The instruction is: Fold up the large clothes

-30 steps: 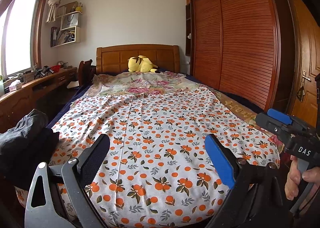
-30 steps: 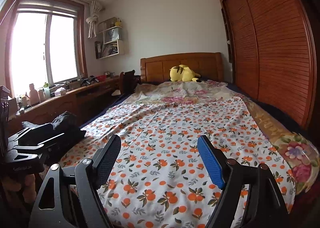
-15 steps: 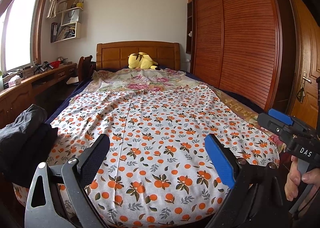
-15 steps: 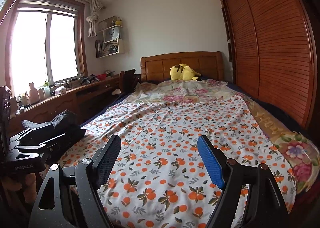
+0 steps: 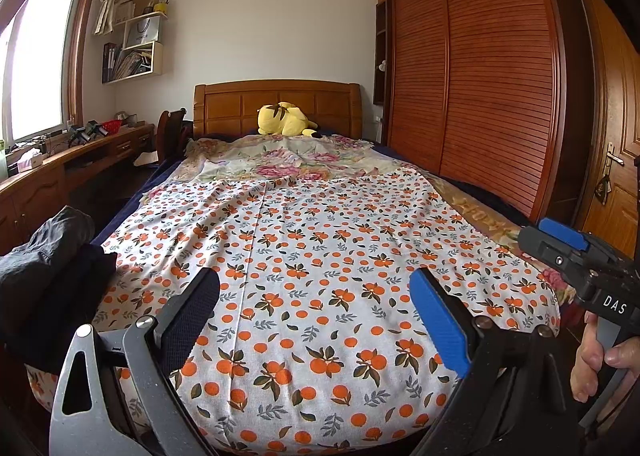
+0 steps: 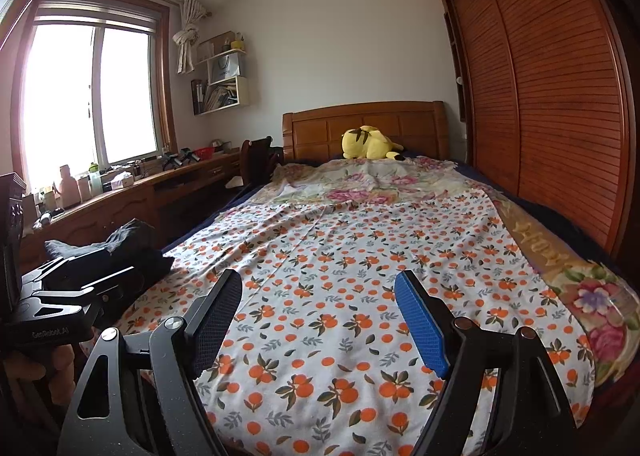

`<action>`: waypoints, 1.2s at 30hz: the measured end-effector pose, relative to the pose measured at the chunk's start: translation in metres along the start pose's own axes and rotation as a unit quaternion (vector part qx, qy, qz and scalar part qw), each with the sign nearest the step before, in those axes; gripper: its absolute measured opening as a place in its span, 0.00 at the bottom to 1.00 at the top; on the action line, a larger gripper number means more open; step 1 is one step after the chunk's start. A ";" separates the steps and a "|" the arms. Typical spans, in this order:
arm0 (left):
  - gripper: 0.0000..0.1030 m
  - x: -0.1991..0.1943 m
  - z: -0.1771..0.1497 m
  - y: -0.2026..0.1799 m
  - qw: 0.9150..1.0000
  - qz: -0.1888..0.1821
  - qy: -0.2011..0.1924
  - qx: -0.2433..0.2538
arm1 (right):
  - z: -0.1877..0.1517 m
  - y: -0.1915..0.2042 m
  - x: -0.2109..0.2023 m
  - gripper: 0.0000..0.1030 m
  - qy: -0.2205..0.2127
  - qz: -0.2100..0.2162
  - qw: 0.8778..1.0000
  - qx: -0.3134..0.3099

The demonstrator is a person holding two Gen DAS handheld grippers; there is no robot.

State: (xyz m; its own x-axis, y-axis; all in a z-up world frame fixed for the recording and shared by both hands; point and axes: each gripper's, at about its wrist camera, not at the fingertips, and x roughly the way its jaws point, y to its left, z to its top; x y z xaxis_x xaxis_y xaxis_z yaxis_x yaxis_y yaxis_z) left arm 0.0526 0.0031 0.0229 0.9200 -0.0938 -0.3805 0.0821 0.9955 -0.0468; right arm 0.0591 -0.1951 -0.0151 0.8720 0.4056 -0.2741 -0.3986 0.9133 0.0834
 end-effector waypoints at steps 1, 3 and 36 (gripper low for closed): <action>0.93 0.000 0.000 0.000 1.000 -0.001 0.000 -0.001 | 0.000 0.000 0.000 0.78 0.000 0.000 1.000 0.000; 0.93 0.000 0.000 0.000 1.000 0.000 0.000 0.000 | 0.000 -0.001 0.001 0.78 0.000 0.000 1.000 0.000; 0.93 0.000 -0.004 0.003 1.000 0.001 0.002 -0.002 | -0.005 -0.006 0.003 0.78 0.003 0.004 1.000 0.001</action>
State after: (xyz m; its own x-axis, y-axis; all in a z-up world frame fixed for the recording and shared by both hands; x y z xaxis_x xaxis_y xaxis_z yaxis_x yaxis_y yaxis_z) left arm 0.0515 0.0064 0.0195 0.9190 -0.0910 -0.3835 0.0779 0.9957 -0.0498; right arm 0.0623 -0.1996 -0.0215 0.8668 0.4133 -0.2789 -0.4058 0.9098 0.0872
